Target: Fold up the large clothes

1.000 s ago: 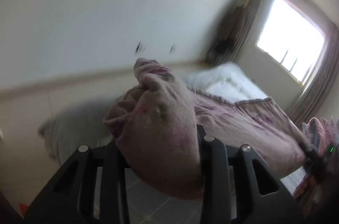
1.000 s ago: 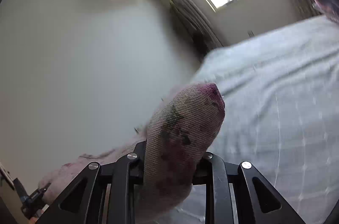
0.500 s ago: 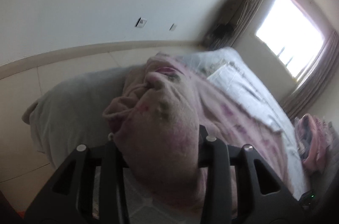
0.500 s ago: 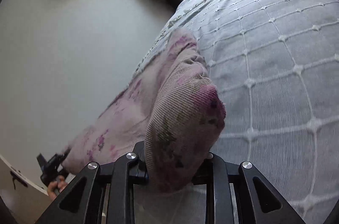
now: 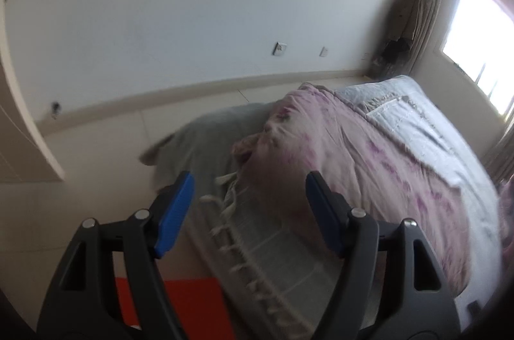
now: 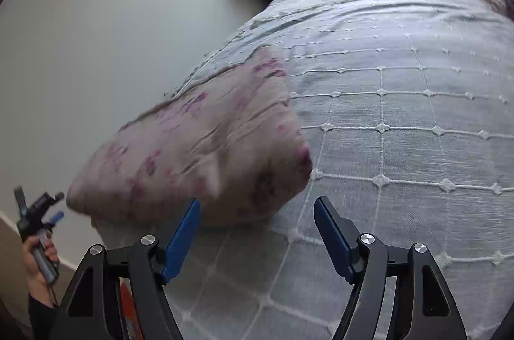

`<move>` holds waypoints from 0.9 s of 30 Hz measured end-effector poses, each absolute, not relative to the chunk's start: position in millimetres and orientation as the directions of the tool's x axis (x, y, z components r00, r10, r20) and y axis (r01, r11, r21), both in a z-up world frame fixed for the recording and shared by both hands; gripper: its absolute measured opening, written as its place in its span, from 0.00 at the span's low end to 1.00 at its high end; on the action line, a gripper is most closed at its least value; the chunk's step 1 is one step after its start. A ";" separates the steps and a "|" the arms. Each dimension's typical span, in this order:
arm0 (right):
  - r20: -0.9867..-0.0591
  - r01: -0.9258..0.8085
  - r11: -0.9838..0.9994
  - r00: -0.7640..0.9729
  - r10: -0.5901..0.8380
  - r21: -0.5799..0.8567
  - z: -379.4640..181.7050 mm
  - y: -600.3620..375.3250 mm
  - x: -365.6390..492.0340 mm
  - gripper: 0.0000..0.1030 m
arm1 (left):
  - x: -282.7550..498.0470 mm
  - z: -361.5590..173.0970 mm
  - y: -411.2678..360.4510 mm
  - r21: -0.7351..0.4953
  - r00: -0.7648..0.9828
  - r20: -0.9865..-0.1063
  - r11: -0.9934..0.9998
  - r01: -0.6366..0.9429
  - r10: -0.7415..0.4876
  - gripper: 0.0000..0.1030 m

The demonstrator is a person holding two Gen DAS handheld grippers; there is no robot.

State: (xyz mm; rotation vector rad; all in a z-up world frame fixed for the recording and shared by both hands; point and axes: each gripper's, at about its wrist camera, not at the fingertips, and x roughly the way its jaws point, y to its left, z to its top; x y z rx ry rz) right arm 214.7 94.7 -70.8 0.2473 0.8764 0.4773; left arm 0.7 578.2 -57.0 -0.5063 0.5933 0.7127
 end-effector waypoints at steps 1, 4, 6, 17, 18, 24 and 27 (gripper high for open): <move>-0.674 -0.327 0.861 0.536 0.509 0.389 -64.8 96.7 206.8 0.72 | -7.2 -50.9 561.2 -0.185 0.594 -0.646 0.657 -0.731 0.479 0.74; -0.686 -0.406 0.850 0.512 0.517 0.336 -46.8 105.3 180.7 0.74 | -29.5 -40.3 500.7 -0.108 0.605 -0.605 0.700 -0.706 0.517 0.94; -0.696 -0.448 0.842 0.502 0.514 0.299 -41.5 109.6 153.2 0.80 | -34.5 -43.7 459.5 -0.082 0.615 -0.607 0.730 -0.678 0.503 0.95; -0.676 -0.604 0.766 0.471 0.567 0.221 6.7 109.5 94.8 0.84 | -14.8 -21.7 301.8 0.066 0.640 -0.605 0.831 -0.552 0.473 0.99; -0.670 -0.609 0.762 0.473 0.572 0.220 6.3 108.3 92.7 0.84 | -14.4 -22.2 293.1 0.073 0.636 -0.612 0.834 -0.546 0.470 0.99; -0.647 -0.595 0.749 0.455 0.612 0.292 -15.5 86.1 93.6 0.85 | -12.2 -25.5 259.4 0.139 0.591 -0.610 0.805 -0.576 0.528 0.99; -0.649 -0.550 0.771 0.466 0.602 0.320 -24.7 67.6 95.6 0.85 | -12.4 -27.4 244.3 0.130 0.582 -0.628 0.807 -0.576 0.517 0.99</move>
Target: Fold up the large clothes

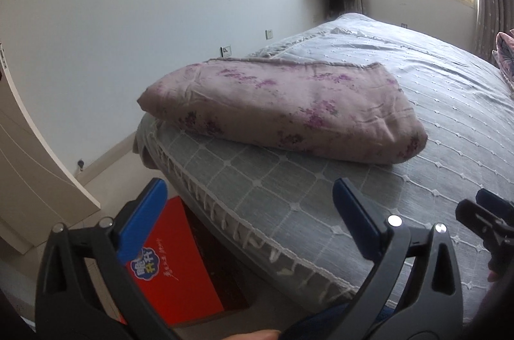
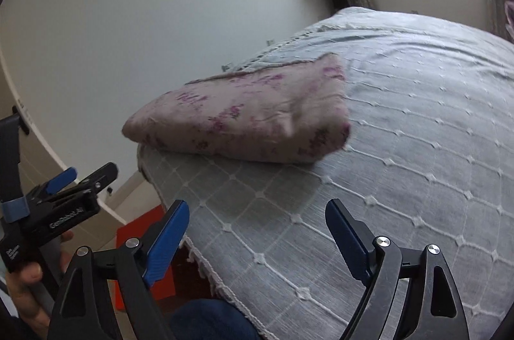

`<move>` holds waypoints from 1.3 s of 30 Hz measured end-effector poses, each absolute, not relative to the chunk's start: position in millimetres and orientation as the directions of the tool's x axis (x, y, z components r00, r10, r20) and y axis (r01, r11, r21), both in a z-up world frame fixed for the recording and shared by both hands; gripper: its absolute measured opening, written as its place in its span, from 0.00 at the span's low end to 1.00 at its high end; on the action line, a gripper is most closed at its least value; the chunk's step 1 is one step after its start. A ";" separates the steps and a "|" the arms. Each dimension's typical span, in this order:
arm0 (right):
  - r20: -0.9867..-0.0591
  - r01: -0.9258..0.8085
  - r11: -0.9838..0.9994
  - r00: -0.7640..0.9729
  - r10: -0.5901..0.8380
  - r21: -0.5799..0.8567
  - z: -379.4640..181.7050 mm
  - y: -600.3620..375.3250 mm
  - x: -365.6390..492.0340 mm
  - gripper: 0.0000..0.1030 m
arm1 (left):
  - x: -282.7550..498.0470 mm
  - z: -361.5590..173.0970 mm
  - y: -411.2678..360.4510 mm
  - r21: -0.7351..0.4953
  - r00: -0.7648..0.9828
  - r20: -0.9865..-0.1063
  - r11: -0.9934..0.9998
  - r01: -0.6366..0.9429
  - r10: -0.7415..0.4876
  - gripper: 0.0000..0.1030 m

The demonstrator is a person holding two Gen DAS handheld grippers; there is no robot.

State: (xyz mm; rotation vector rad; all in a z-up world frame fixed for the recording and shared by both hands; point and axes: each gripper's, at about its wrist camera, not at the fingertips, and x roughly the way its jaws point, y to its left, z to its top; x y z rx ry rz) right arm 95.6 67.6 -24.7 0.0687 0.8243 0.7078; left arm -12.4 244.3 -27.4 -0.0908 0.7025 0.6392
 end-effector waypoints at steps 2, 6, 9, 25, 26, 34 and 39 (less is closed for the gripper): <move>-0.648 -0.541 0.771 0.461 0.606 0.335 -25.7 60.3 96.8 0.85 | -12.4 -28.1 233.3 0.151 0.578 -0.633 0.814 -0.560 0.515 0.99; -0.607 -0.576 0.739 0.462 0.646 0.349 -14.6 55.7 88.0 0.85 | -14.4 -24.7 216.3 0.199 0.570 -0.614 0.806 -0.557 0.545 0.99; -0.594 -0.614 0.724 0.468 0.655 0.315 -7.2 58.7 76.2 0.85 | -17.6 -21.4 211.0 0.189 0.570 -0.618 0.806 -0.561 0.541 0.99; -0.558 -0.596 0.742 0.518 0.648 0.309 1.6 48.5 67.4 0.86 | -20.5 -26.3 199.2 0.162 0.567 -0.640 0.813 -0.560 0.518 0.99; -0.559 -0.594 0.743 0.519 0.647 0.309 1.5 48.5 67.4 0.86 | -20.9 -25.5 198.0 0.163 0.571 -0.636 0.814 -0.558 0.518 0.99; -0.555 -0.596 0.743 0.524 0.646 0.304 4.3 45.9 65.1 0.86 | -17.2 -25.5 196.1 0.161 0.563 -0.643 0.810 -0.563 0.519 0.99; -0.556 -0.592 0.748 0.528 0.642 0.301 4.9 44.7 66.1 0.86 | -16.1 -23.6 195.4 0.157 0.566 -0.638 0.808 -0.568 0.522 0.99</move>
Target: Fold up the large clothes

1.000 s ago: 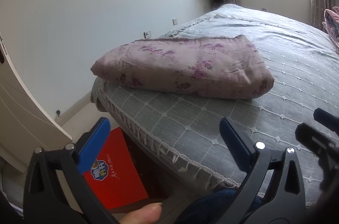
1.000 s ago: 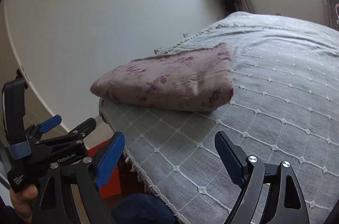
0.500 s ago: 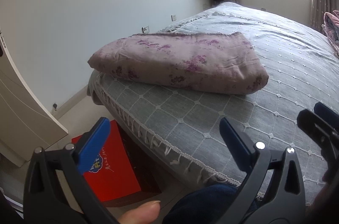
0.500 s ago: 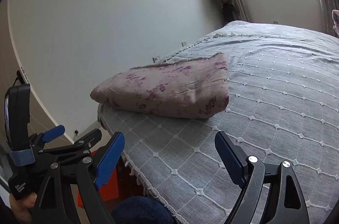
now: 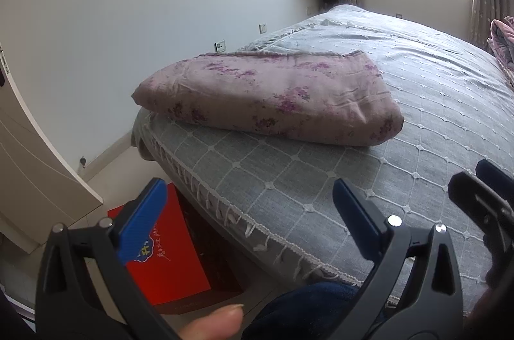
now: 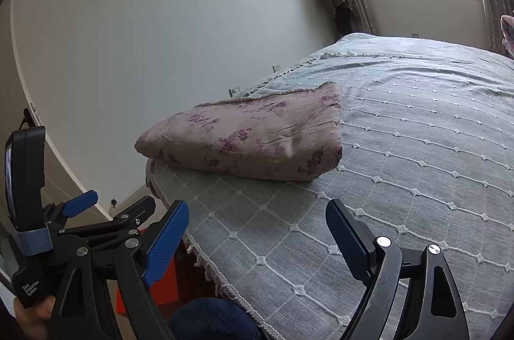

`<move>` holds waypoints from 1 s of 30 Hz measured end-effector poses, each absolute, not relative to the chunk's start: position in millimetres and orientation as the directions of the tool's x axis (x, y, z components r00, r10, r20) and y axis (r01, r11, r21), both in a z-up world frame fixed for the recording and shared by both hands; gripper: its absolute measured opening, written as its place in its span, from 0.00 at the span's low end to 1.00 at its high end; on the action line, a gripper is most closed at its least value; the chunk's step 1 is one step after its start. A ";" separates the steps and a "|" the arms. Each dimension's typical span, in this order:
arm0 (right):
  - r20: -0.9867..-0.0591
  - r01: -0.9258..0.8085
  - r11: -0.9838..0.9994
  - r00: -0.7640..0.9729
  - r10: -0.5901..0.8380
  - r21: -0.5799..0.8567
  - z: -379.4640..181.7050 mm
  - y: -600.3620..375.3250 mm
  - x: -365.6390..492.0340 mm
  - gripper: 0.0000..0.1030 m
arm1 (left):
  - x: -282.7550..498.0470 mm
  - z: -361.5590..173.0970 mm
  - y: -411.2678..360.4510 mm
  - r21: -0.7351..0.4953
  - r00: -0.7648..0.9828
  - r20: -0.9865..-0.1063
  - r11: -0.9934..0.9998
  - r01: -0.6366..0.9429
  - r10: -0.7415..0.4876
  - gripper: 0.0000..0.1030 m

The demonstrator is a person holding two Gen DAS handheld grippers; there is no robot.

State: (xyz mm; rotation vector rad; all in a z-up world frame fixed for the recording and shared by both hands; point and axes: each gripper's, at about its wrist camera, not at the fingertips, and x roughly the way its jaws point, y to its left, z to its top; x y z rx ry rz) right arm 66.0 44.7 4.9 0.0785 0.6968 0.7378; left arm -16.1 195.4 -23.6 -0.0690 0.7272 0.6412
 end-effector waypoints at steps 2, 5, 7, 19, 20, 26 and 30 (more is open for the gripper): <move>-0.557 -0.591 0.747 0.526 0.643 0.304 4.6 44.5 66.5 0.86 | -15.3 -24.9 195.1 0.156 0.566 -0.642 0.811 -0.564 0.517 0.99; -0.559 -0.593 0.747 0.526 0.641 0.300 4.1 45.7 65.8 0.86 | -14.9 -27.1 194.6 0.162 0.564 -0.644 0.813 -0.560 0.517 0.99; -0.560 -0.594 0.747 0.525 0.641 0.298 3.5 46.5 65.5 0.86 | -14.7 -28.4 195.5 0.159 0.563 -0.646 0.813 -0.560 0.515 0.99; -0.569 -0.590 0.753 0.525 0.633 0.292 0.0 46.9 66.5 0.86 | -12.9 -33.2 196.9 0.153 0.559 -0.657 0.816 -0.557 0.505 0.99; -0.570 -0.590 0.752 0.524 0.633 0.293 -0.5 46.8 66.4 0.86 | -12.9 -33.5 197.0 0.154 0.561 -0.657 0.818 -0.555 0.504 0.99; -0.572 -0.589 0.754 0.524 0.631 0.291 -1.5 46.9 66.6 0.86 | -12.1 -34.2 195.8 0.162 0.564 -0.654 0.821 -0.548 0.505 0.99; -0.571 -0.589 0.754 0.525 0.631 0.291 -2.0 47.0 67.0 0.86 | -10.9 -35.7 194.9 0.166 0.567 -0.655 0.827 -0.537 0.499 0.99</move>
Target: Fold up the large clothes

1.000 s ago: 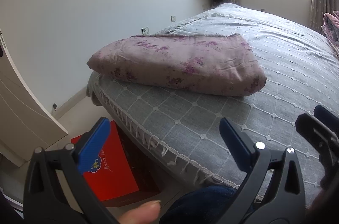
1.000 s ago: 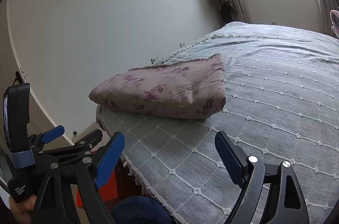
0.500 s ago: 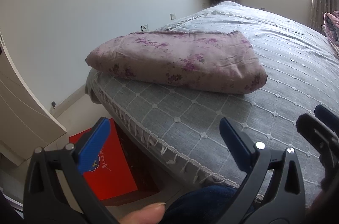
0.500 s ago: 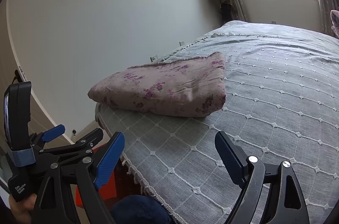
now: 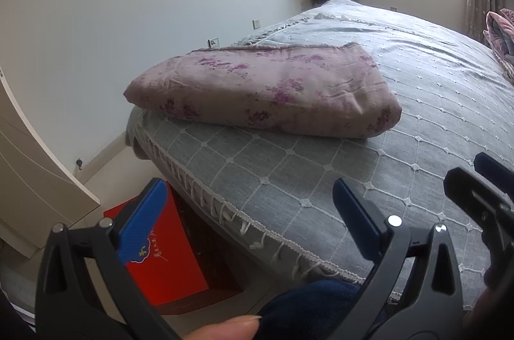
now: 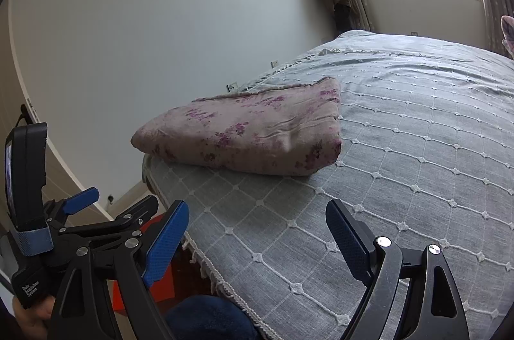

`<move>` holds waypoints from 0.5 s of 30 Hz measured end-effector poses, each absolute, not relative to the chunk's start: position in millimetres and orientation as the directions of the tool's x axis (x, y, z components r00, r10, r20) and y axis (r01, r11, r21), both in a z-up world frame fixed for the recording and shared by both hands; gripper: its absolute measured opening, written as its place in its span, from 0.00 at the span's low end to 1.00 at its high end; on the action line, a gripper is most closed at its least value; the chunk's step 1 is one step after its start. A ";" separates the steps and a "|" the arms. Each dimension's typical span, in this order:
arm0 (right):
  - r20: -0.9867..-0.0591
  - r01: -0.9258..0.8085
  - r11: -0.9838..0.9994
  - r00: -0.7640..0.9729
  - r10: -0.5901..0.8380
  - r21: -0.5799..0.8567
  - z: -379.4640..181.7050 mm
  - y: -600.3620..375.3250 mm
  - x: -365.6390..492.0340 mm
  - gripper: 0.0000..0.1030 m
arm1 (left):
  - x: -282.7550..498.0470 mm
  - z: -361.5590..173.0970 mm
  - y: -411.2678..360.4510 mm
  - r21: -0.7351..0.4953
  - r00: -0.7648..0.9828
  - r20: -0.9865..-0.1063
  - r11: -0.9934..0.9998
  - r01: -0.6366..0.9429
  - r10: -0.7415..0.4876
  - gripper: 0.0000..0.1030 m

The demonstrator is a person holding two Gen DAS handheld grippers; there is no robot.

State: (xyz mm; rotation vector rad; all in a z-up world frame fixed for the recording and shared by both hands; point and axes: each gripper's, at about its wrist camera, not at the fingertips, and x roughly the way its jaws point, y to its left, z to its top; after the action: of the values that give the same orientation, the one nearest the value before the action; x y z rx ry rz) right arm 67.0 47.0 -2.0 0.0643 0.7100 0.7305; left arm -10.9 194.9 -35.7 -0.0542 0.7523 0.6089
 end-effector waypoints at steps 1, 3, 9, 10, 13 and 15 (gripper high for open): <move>-0.572 -0.589 0.754 0.524 0.631 0.291 -2.3 47.0 67.0 0.86 | -10.5 -35.9 194.7 0.165 0.567 -0.656 0.828 -0.535 0.498 0.99; -0.573 -0.589 0.754 0.524 0.630 0.291 -2.5 47.4 67.2 0.86 | -10.5 -36.1 193.7 0.168 0.568 -0.655 0.829 -0.533 0.498 0.99; -0.572 -0.593 0.752 0.523 0.631 0.288 -2.9 48.2 66.2 0.86 | -13.2 -33.6 191.5 0.171 0.578 -0.642 0.828 -0.533 0.504 0.99; -0.572 -0.592 0.753 0.524 0.631 0.288 -2.9 47.9 66.1 0.86 | -13.0 -33.7 191.6 0.171 0.579 -0.640 0.828 -0.533 0.505 0.99; -0.572 -0.592 0.753 0.524 0.631 0.288 -2.9 47.7 66.0 0.86 | -11.9 -34.6 191.0 0.172 0.579 -0.644 0.832 -0.528 0.501 0.99; -0.572 -0.591 0.753 0.524 0.631 0.290 -3.3 48.2 66.1 0.86 | -12.2 -35.0 189.7 0.174 0.578 -0.644 0.832 -0.527 0.501 0.99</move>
State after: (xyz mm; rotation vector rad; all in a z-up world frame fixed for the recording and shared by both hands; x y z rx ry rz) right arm 66.1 48.2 -3.3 0.0618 0.7102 0.7315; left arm -12.2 189.7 -35.0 -0.0383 0.7412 0.6012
